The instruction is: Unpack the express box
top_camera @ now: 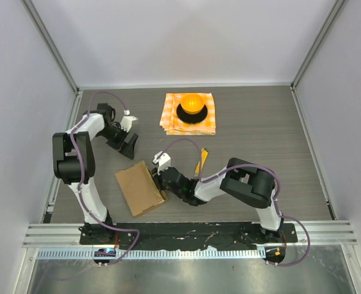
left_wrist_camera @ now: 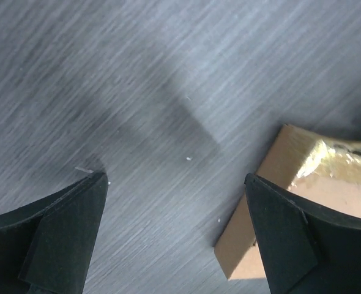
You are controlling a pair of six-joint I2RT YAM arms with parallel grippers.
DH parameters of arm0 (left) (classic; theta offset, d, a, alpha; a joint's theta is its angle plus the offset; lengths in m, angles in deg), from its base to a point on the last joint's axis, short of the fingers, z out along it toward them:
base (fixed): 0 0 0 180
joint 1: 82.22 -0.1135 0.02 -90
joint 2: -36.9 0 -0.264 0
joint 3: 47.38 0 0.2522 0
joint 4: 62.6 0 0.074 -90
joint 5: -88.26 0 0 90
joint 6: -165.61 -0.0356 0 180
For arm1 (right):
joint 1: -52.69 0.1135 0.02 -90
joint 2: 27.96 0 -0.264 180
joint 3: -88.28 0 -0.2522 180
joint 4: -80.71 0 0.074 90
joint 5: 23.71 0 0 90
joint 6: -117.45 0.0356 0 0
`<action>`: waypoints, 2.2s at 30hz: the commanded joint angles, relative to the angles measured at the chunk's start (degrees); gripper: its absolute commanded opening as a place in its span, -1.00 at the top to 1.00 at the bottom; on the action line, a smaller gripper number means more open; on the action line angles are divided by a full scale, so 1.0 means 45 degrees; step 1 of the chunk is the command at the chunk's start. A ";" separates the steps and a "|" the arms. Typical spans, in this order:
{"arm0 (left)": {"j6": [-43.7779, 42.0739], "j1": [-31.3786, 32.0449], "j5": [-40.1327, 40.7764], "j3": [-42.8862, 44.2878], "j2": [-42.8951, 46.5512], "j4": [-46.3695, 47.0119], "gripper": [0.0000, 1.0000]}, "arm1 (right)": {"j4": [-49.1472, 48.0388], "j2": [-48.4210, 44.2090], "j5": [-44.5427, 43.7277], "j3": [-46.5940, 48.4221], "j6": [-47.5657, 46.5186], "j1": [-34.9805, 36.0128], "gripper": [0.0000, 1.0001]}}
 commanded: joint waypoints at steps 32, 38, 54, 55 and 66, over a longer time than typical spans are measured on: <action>-0.0070 0.2997 0.1366 -0.2718 0.1014 0.1181 -0.99 | -0.0377 0.1156 -0.1348 0.0691 0.0177 0.0184 0.46; -0.0654 0.3017 0.0762 -0.2932 0.1209 0.0499 -0.99 | -0.1411 0.1957 -0.2110 0.1179 -0.0077 0.0165 0.46; -0.2003 0.3251 -0.0294 -0.3245 0.0877 -0.0967 -1.00 | -0.2507 0.3051 -0.3810 0.2585 -0.0839 -0.0089 0.33; -0.2042 0.3271 -0.0314 -0.3284 0.0877 -0.1006 -1.00 | -0.2527 0.3090 -0.3811 0.2683 -0.0839 -0.0108 0.33; -0.2433 0.3368 -0.0860 -0.3323 0.0935 -0.1571 -0.99 | -0.2411 0.3735 -0.3422 0.3718 -0.0605 -0.0616 0.36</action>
